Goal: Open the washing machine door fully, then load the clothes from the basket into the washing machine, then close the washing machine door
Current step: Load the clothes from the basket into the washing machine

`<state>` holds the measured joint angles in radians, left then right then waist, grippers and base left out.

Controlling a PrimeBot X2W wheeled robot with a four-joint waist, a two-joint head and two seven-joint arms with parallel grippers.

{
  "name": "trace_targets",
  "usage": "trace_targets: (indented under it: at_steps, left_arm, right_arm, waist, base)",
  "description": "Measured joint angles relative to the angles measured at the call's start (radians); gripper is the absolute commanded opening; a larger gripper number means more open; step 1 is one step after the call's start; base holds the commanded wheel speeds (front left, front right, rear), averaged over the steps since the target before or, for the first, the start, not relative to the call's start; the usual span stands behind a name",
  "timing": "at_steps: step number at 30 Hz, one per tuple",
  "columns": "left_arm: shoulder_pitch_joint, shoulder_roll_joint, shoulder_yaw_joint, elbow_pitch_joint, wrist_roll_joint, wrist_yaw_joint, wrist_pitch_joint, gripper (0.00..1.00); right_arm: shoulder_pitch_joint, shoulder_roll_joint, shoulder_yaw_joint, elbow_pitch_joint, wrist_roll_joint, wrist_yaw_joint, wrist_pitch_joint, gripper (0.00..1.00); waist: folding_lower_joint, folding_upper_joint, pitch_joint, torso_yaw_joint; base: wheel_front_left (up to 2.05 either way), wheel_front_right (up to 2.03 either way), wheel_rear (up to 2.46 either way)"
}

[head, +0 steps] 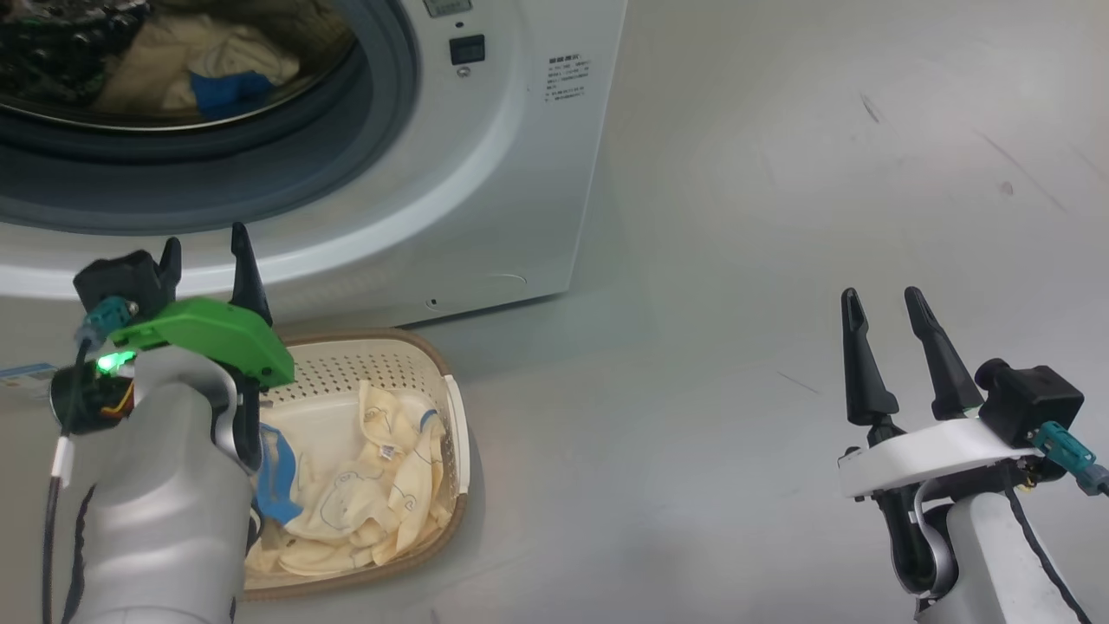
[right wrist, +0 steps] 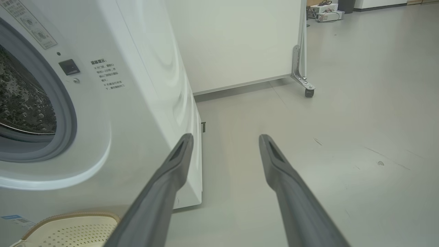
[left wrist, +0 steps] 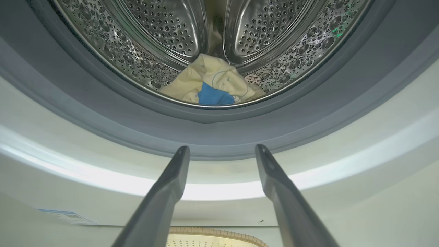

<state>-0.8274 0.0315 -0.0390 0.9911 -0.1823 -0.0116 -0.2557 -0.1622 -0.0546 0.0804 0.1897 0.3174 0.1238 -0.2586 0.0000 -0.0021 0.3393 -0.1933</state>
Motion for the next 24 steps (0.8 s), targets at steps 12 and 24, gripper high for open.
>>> trace_targets:
  at_steps: [12, 24]
  left_arm:
    - [0.261, -0.002, -0.044, -0.133, 0.001, -0.030, 0.000, 1.00]
    - [0.510, -0.003, -0.060, -0.273, 0.005, -0.030, 0.000, 1.00]
  right_arm:
    - [0.104, -0.015, -0.020, 0.005, -0.012, 0.000, 0.000, 1.00]
    - [0.195, -0.025, -0.029, 0.008, -0.014, 0.000, 0.000, 1.00]
  waist:
    - [0.0000, 0.0000, -0.151, 0.072]
    - [0.0000, 0.0000, -0.286, 0.125]
  base:
    - [0.00, 0.00, 0.00]
    - [0.00, 0.00, 0.00]
